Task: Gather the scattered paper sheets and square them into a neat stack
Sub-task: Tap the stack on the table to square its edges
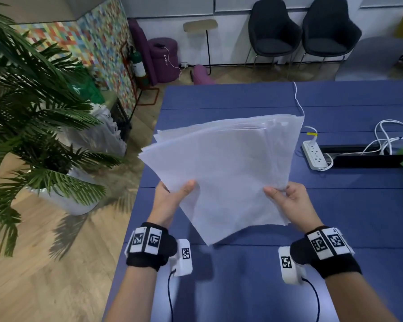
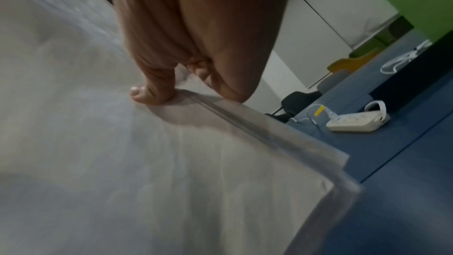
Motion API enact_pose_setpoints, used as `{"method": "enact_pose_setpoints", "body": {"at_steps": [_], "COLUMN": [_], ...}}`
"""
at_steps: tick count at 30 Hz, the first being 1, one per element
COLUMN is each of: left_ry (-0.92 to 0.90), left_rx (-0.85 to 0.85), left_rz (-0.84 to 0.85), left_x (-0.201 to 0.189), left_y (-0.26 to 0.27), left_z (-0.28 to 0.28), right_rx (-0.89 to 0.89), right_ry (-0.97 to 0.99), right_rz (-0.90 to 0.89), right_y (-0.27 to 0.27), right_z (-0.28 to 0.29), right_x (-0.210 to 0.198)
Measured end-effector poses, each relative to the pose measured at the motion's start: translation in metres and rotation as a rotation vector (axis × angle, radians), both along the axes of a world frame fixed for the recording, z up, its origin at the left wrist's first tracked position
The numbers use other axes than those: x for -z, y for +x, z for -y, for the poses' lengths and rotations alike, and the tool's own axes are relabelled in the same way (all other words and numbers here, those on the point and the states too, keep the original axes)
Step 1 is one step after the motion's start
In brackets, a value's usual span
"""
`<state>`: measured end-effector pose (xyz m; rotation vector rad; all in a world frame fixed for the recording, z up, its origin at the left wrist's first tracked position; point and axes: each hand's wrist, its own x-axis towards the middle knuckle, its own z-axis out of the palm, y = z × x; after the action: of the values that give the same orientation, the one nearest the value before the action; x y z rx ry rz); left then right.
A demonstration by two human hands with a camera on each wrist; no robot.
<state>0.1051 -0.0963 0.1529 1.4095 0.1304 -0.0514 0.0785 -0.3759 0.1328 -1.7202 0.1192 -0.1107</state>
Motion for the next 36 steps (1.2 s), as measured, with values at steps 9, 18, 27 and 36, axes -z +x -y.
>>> {"method": "enact_pose_setpoints", "body": {"at_steps": [9,18,27,36], "left_ry": [0.054,0.127,0.065,0.132], "left_rx": [-0.116,-0.416,-0.403,-0.688], "left_rz": [-0.051,0.296,0.234,0.089], "left_x": [0.021,-0.012,-0.031,-0.033], "left_y": [-0.012,-0.001,0.006,0.023], "left_z": [0.039,0.049,0.058,0.081], "right_rx": [0.064,0.147,0.183,0.181], "right_ry": [0.212,0.16,-0.393,-0.59], "right_rz": [-0.071,0.159,0.522,0.589], "right_y": [-0.003,0.005,0.007,0.004], "right_z": [-0.028,-0.029,-0.045,-0.044], "right_x": [0.009,-0.027,-0.039,-0.034]}}
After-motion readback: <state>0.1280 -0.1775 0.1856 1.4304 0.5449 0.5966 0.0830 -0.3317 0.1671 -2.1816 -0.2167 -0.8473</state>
